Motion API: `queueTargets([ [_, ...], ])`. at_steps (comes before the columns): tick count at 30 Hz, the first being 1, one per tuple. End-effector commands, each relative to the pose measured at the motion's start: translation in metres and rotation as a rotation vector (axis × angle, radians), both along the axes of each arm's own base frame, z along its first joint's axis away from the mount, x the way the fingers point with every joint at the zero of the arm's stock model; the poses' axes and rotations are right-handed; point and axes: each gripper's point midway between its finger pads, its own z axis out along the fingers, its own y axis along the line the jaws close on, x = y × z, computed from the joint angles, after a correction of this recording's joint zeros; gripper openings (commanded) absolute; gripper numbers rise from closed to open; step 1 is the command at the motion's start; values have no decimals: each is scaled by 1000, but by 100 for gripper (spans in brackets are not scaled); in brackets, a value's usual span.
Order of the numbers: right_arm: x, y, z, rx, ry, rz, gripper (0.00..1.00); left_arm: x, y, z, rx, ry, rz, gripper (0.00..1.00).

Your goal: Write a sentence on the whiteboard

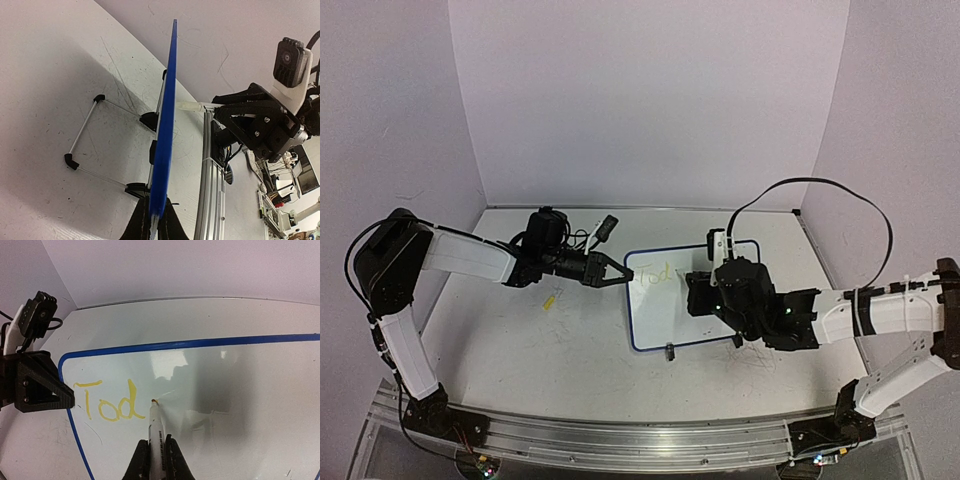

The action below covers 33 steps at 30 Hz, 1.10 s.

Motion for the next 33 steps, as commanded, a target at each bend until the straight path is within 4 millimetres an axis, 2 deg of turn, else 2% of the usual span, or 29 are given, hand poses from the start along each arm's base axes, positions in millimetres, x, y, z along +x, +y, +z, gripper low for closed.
queueTargets([
  [1, 4, 6, 0, -12, -7, 16, 0, -14, -1, 18, -32, -5, -43, 0],
  [11, -3, 10, -16, -29, 33, 63, 0, -14, -1, 18, -33, -6, -45, 0],
  [15, -6, 3, -20, -39, 44, 55, 0, -14, -1, 18, -32, -5, -44, 0],
  [26, -6, -13, -17, -48, 38, 1, 0, -14, -2, 16, -29, 1, -44, 0],
  [33, 3, -14, 1, -17, -3, -43, 0, -13, -2, 15, -29, 1, -44, 0],
])
